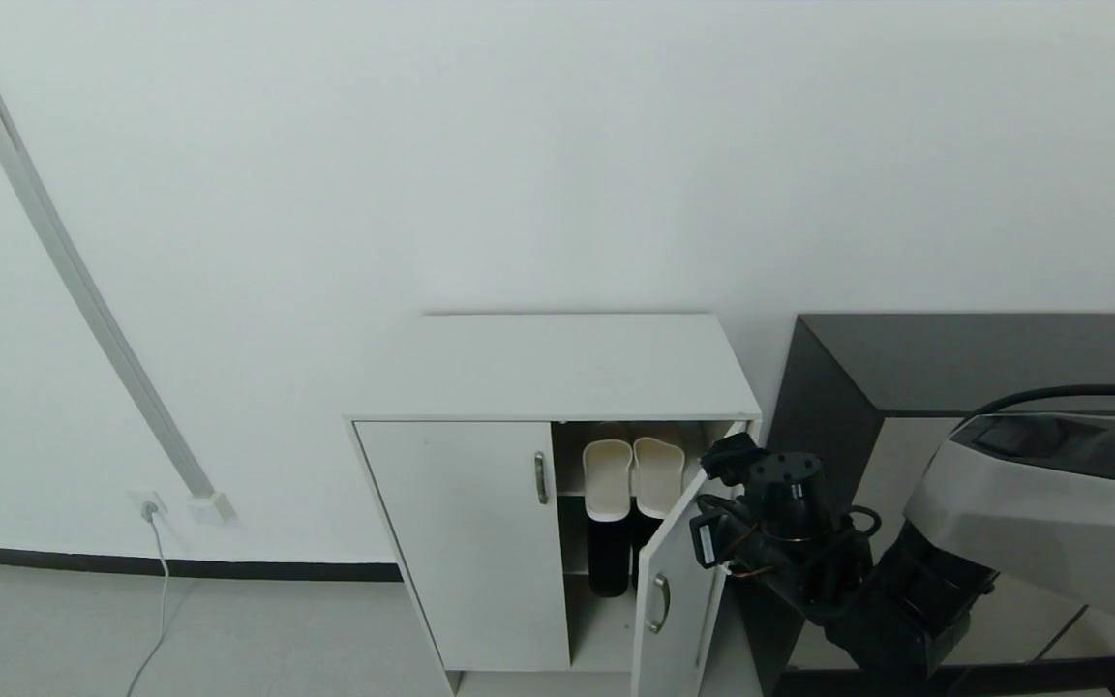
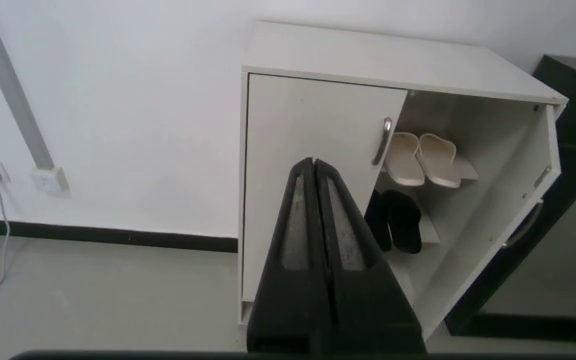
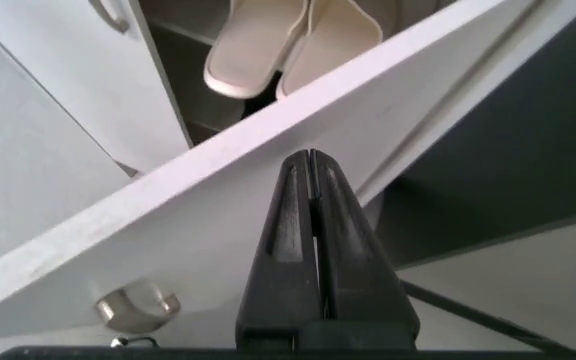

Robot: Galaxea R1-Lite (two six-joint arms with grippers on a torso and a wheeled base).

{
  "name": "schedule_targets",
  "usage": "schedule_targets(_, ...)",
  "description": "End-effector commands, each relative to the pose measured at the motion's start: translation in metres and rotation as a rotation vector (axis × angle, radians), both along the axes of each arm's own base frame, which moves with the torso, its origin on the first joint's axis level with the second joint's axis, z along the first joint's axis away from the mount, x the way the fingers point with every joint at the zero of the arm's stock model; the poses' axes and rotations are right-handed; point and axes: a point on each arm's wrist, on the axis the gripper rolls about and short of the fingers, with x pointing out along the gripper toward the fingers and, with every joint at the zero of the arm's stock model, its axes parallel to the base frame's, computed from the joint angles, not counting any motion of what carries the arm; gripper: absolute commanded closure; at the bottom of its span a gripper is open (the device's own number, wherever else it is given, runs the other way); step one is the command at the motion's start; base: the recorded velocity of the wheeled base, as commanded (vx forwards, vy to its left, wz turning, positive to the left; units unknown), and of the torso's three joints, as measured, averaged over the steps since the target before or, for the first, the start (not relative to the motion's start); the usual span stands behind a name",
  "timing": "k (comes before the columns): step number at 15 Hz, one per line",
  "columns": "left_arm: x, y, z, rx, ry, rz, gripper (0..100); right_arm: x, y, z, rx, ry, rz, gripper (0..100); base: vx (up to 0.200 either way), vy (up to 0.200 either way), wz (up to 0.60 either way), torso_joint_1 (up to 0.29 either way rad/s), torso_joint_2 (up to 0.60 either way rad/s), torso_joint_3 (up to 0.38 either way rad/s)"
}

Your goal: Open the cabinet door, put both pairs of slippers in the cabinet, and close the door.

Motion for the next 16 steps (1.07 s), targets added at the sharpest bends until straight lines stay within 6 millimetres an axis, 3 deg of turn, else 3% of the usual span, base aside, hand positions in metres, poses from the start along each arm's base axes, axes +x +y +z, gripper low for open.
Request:
schedule_targets(1, 0.0, 0.0, 0.0, 0.0, 0.001, 0.0, 100, 0.01, 0.007, -0.011, 0.002, 0.001, -0.001, 100, 0.0, 0.0, 0.0, 0.0, 0.0, 0.0)
schedule_targets(10, 0.0, 0.0, 0.0, 0.0, 0.001, 0.0, 100, 0.042, 0.029, -0.029, 0.04, -0.038, 0.024, 100, 0.0, 0.0, 0.0, 0.0, 0.0, 0.0)
schedule_targets(16, 0.0, 0.0, 0.0, 0.0, 0.001, 0.004, 100, 0.069, 0.03, -0.03, 0.075, -0.087, 0.0, 100, 0.0, 0.0, 0.0, 0.0, 0.0, 0.0)
